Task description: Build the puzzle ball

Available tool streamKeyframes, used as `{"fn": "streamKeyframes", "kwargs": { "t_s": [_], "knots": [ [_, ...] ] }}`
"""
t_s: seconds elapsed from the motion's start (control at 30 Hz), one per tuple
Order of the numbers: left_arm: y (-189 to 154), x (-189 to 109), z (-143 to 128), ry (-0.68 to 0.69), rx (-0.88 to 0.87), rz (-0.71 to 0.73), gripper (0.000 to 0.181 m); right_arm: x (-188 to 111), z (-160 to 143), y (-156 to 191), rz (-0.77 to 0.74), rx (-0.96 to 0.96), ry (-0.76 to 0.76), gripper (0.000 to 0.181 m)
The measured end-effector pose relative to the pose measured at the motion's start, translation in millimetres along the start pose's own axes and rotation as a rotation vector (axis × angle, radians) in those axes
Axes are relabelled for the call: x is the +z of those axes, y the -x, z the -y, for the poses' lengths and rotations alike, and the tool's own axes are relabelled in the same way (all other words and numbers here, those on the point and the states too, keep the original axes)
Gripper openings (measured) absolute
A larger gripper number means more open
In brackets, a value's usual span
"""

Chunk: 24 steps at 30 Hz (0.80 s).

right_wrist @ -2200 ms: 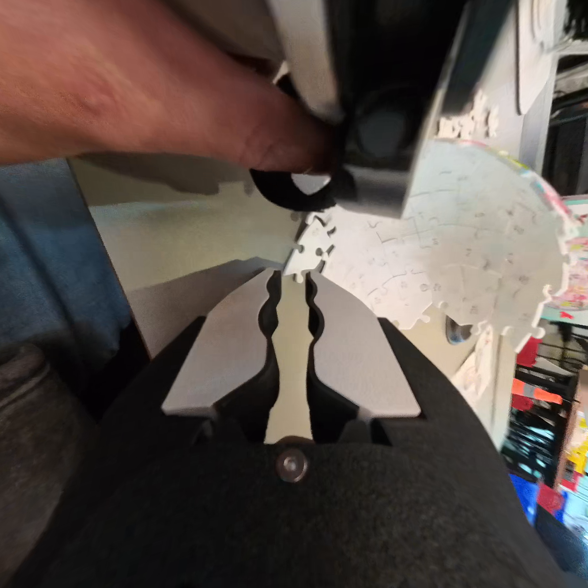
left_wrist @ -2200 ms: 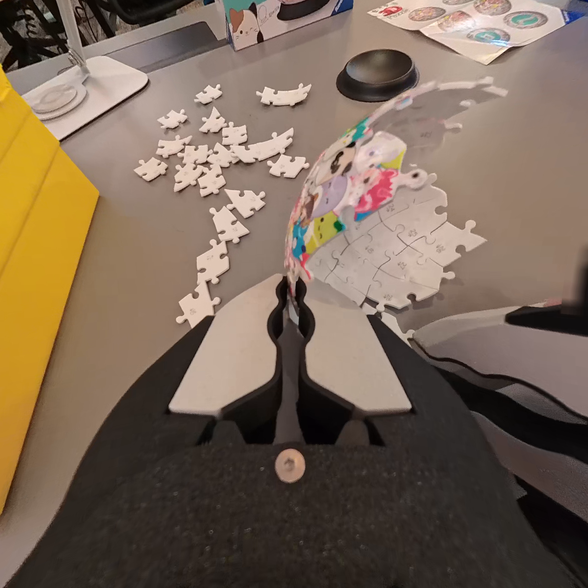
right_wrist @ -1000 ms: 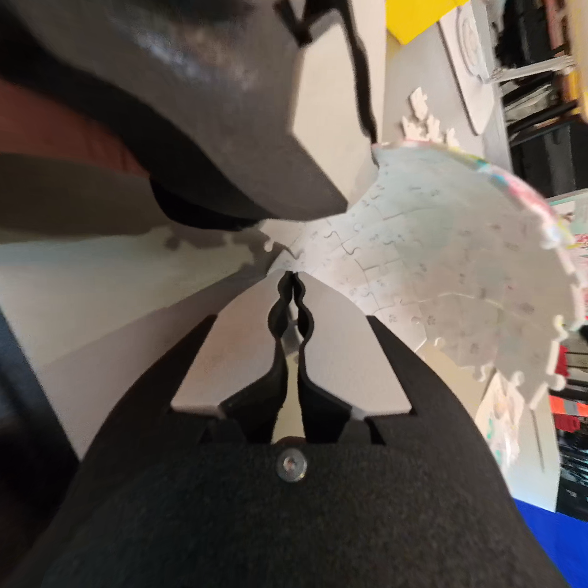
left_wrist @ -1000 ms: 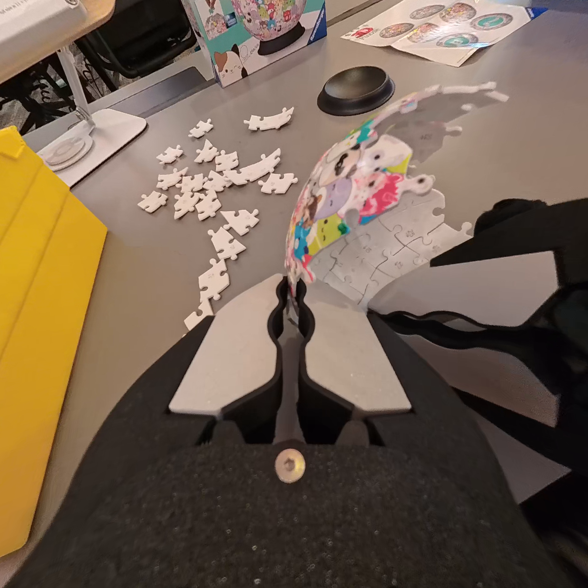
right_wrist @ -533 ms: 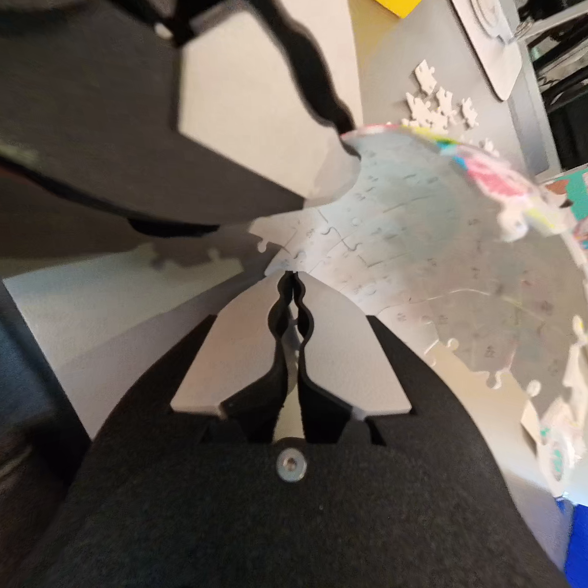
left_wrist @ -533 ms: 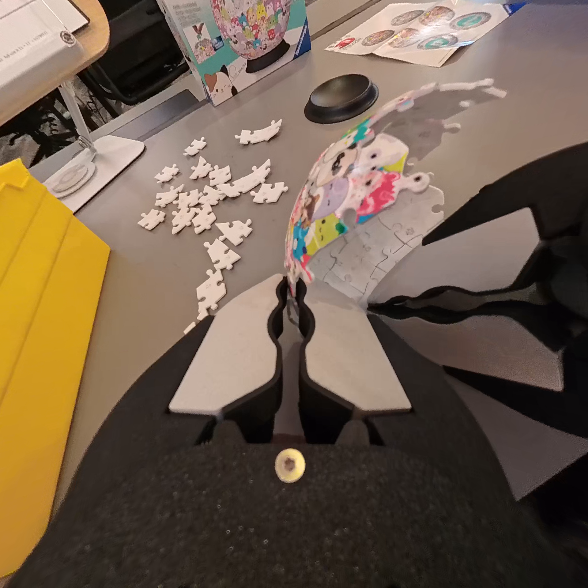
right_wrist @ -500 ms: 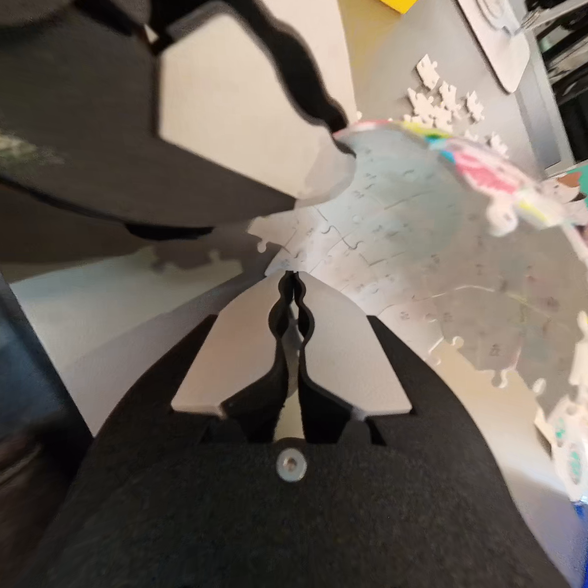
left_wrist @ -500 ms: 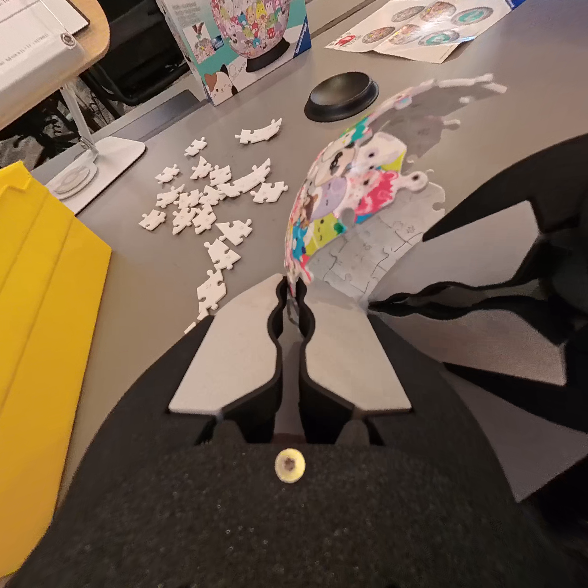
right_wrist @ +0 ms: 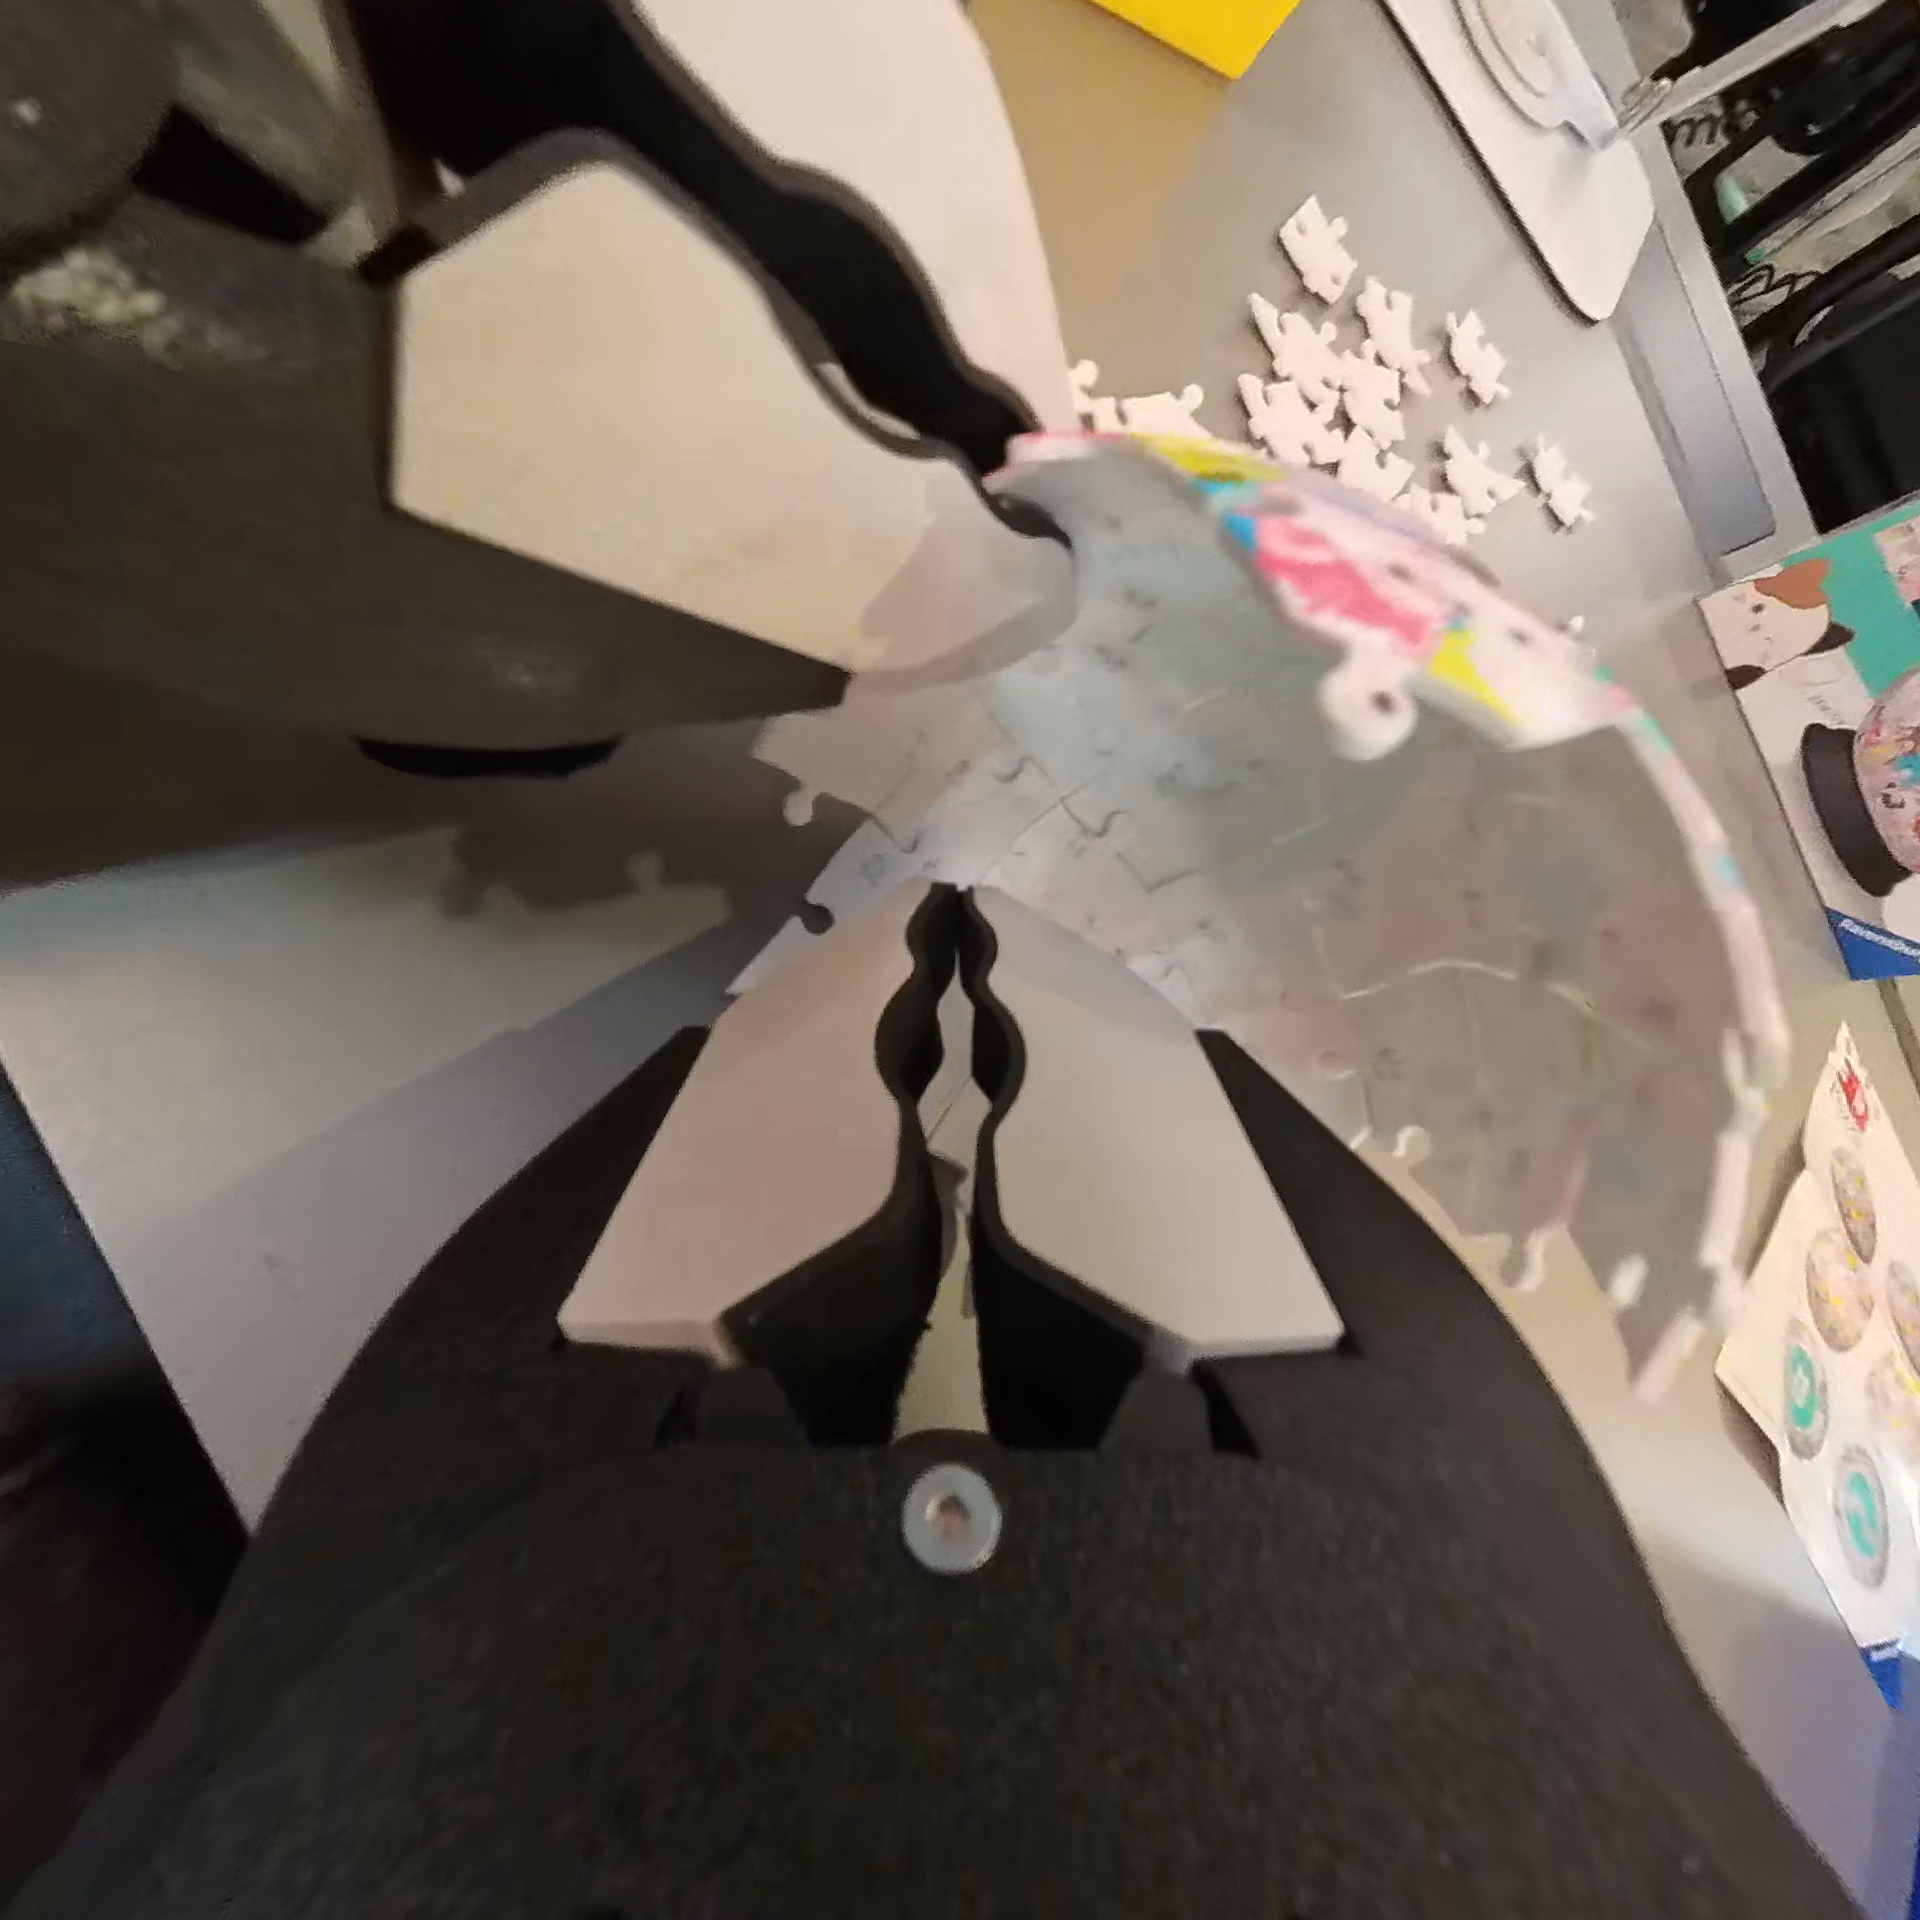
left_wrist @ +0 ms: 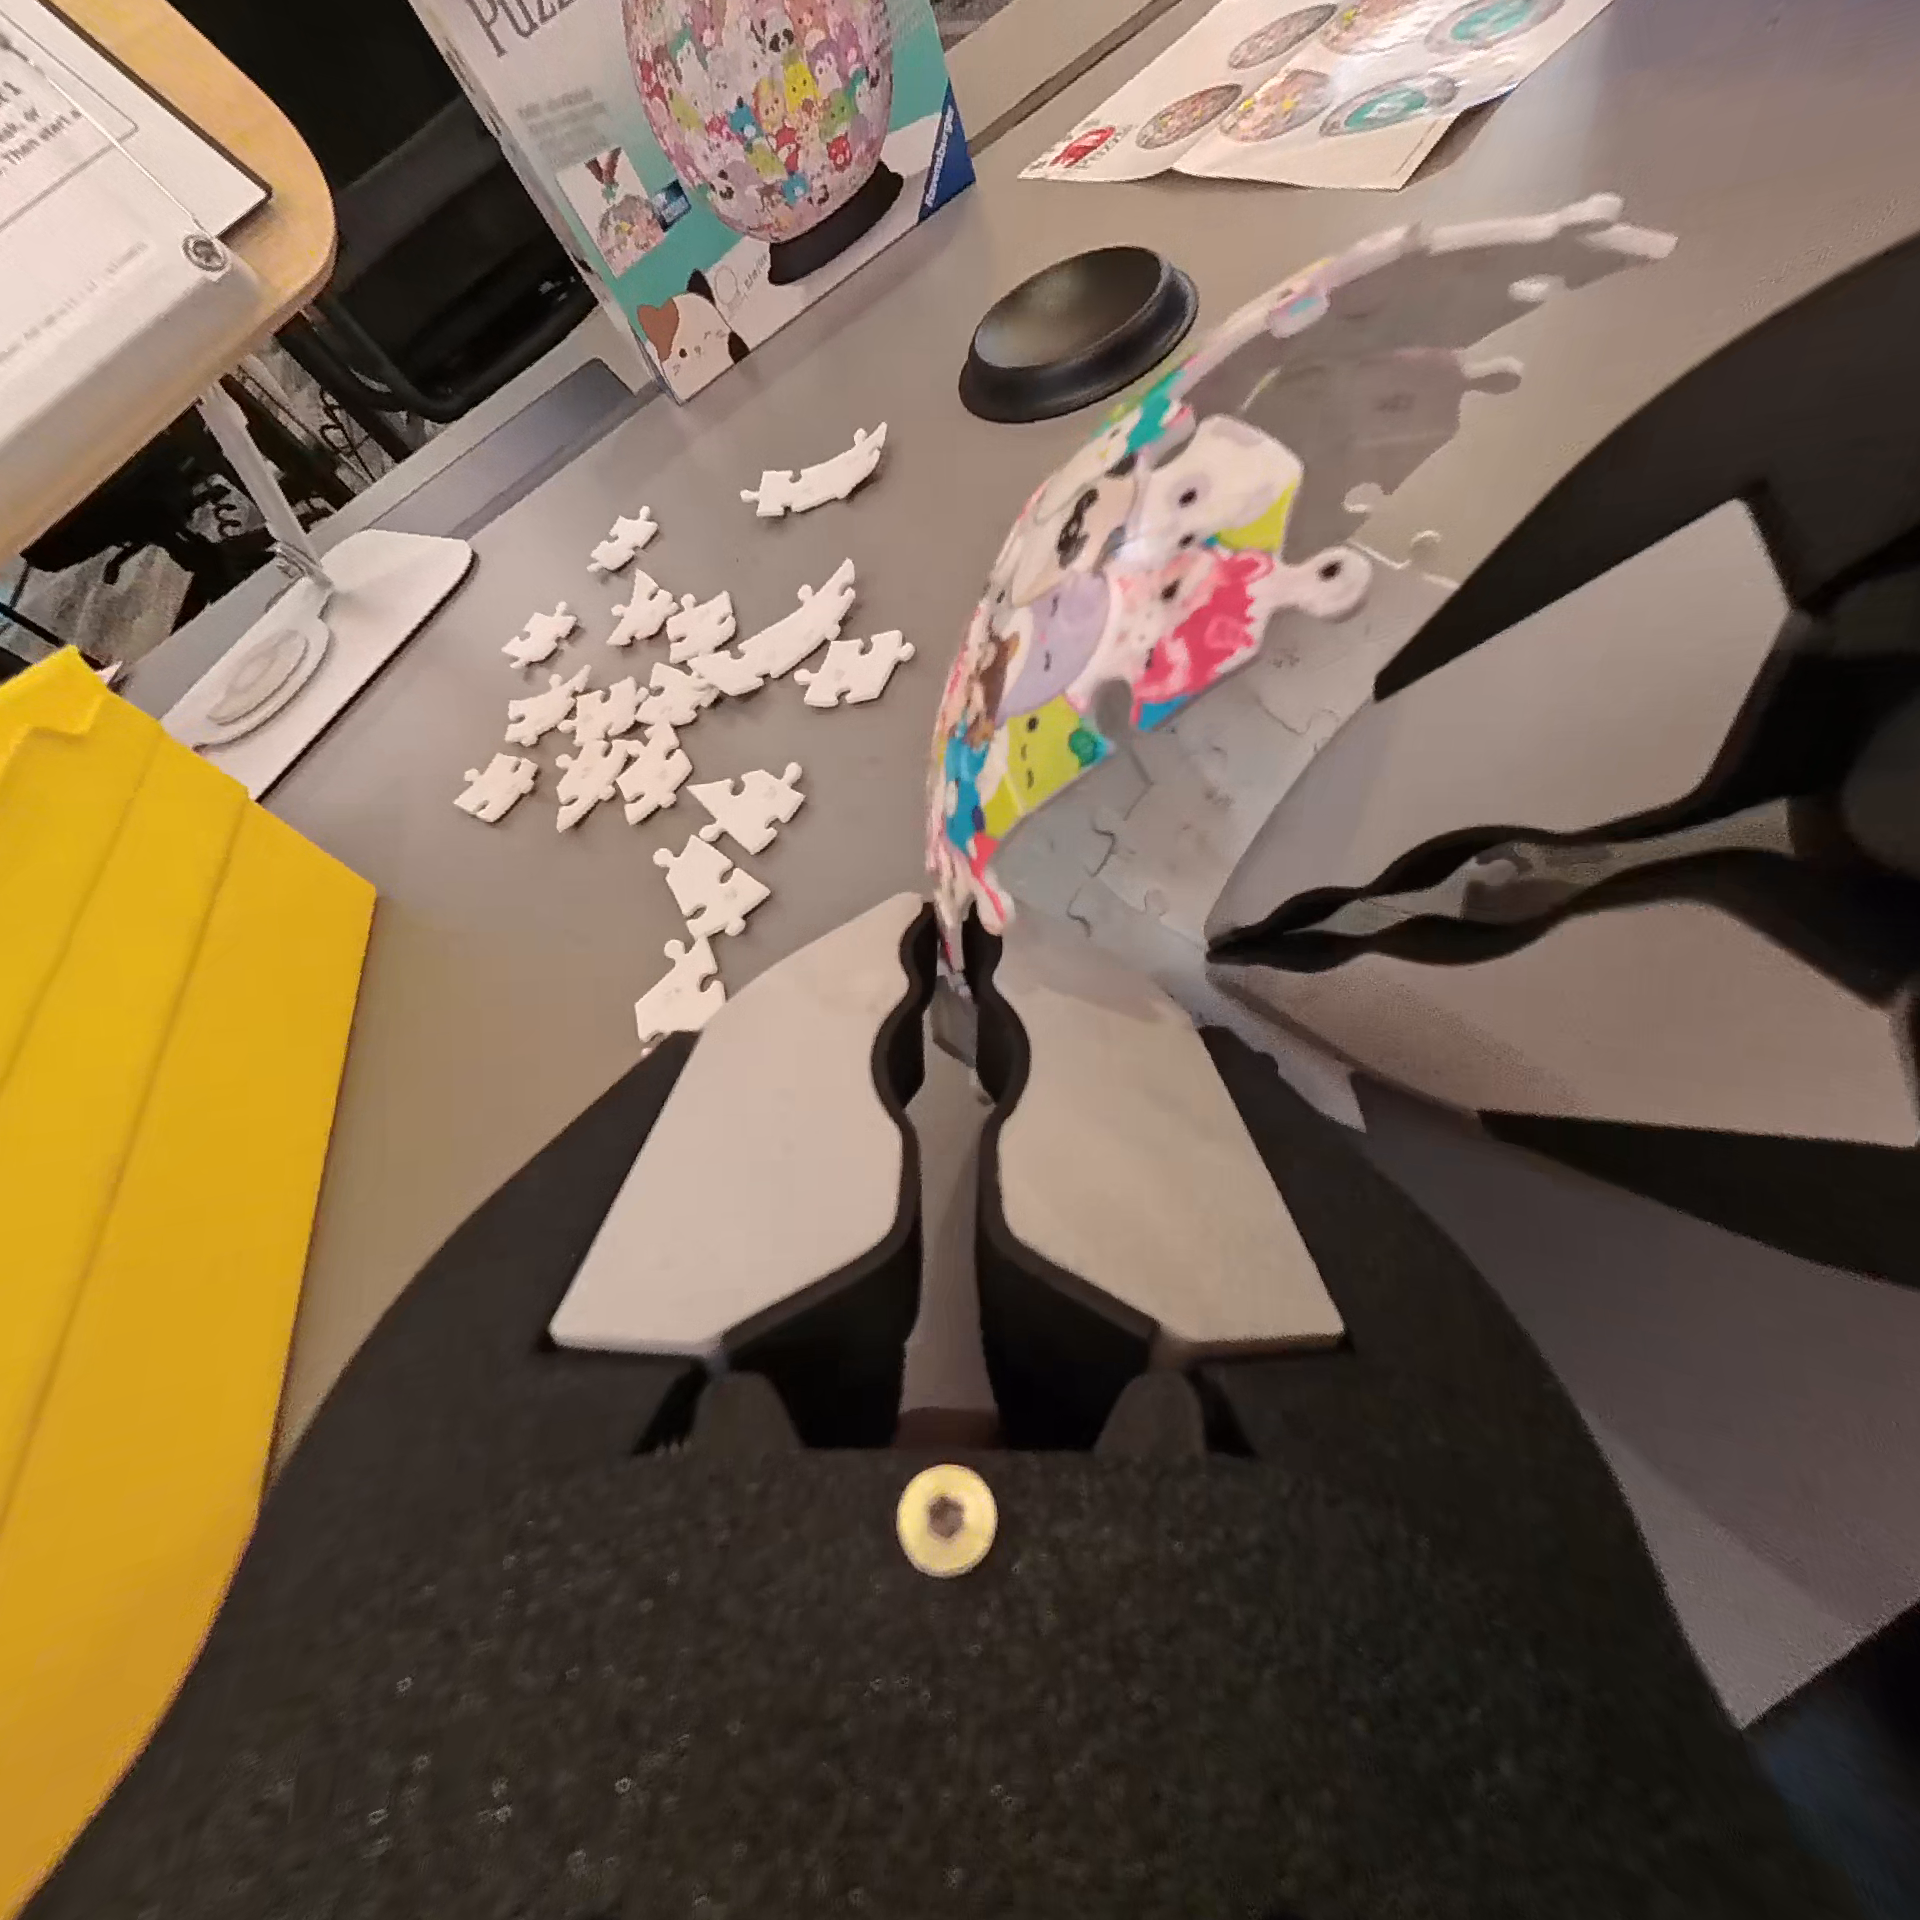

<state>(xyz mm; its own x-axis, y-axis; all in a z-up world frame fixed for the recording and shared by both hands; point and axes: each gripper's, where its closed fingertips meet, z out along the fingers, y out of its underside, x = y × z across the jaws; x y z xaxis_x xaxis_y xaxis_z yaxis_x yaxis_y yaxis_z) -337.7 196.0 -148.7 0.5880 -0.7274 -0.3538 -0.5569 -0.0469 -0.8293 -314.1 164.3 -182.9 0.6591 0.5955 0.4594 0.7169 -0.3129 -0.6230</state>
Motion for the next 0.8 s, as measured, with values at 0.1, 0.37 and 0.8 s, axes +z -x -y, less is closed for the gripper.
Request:
{"fn": "streamKeyframes", "kwargs": {
  "t_s": [0.1, 0.37, 0.8],
  "knots": [
    [-0.6, 0.9, 0.2, 0.001, -0.007, -0.011, 0.004, 4.6, -6.6, 0.8, -0.015, -0.024, 0.037, 0.000],
    [1.2, 1.9, -2.4, 0.023, -0.042, -0.017, 0.004, 6.7, -7.2, -2.7, -0.080, -0.118, 0.049, 0.000],
    [0.9, 2.2, -4.7, 0.043, -0.077, -0.026, 0.004, 5.5, -5.8, 2.5, -0.056, -0.097, 0.038, 0.000]
  ]
}}
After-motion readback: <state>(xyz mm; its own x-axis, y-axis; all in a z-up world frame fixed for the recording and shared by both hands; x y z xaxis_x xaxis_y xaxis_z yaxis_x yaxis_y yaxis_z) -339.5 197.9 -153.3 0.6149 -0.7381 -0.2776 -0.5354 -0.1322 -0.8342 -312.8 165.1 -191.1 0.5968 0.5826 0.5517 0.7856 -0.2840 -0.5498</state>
